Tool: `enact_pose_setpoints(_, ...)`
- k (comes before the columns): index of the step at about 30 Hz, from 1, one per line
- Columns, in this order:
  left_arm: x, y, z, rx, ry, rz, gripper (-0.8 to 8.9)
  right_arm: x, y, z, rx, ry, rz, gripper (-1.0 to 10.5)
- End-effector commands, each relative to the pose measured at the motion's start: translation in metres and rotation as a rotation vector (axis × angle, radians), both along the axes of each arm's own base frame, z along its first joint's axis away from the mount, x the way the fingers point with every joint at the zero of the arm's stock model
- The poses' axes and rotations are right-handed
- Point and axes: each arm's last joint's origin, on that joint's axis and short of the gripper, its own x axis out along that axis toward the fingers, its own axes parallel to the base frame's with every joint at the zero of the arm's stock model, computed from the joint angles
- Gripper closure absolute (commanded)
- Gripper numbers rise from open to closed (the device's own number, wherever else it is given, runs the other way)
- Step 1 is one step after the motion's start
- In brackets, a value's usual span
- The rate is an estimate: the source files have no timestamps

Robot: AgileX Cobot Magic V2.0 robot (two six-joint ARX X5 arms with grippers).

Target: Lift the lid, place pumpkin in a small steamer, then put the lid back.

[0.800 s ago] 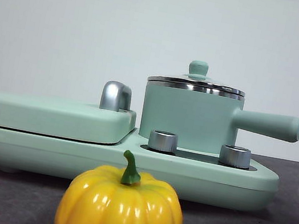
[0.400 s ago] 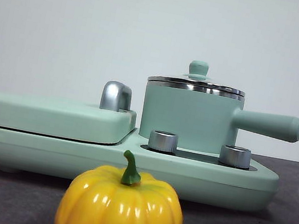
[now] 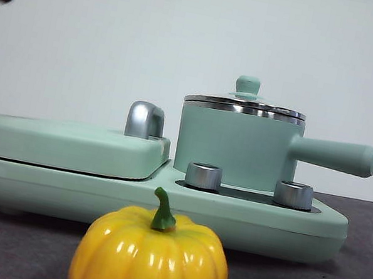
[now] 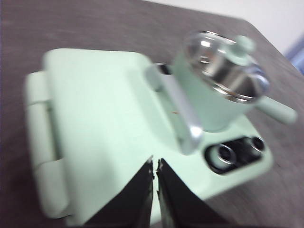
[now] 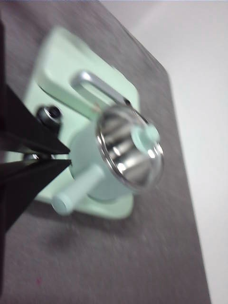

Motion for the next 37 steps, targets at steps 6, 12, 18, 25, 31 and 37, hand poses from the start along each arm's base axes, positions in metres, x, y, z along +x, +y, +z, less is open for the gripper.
enact_pose_setpoints(6,0.019,-0.020,0.047,0.086,-0.008,-0.271,7.98,0.003,0.002,0.037,-0.107,0.007,0.134,9.3)
enact_pose_setpoints(12,0.024,-0.027,0.058,0.041,-0.039,-0.395,7.98,0.005,0.004,0.044,-0.096,-0.008,0.199,9.3)
enact_pose_setpoints(18,0.024,-0.027,0.057,0.050,-0.039,-0.400,7.72,0.004,0.004,0.044,-0.094,-0.010,0.203,9.3)
enact_pose_setpoints(25,0.024,-0.027,0.057,0.050,-0.036,-0.400,4.09,0.005,0.004,0.044,-0.092,-0.006,0.198,6.2)
enact_pose_setpoints(31,0.024,-0.027,0.058,0.039,-0.031,-0.394,3.01,0.005,0.004,0.044,-0.092,-0.008,0.199,4.4)
enact_pose_setpoints(37,0.025,-0.031,0.061,0.016,-0.021,-0.396,3.19,0.005,0.004,0.044,-0.092,-0.007,0.199,4.4)
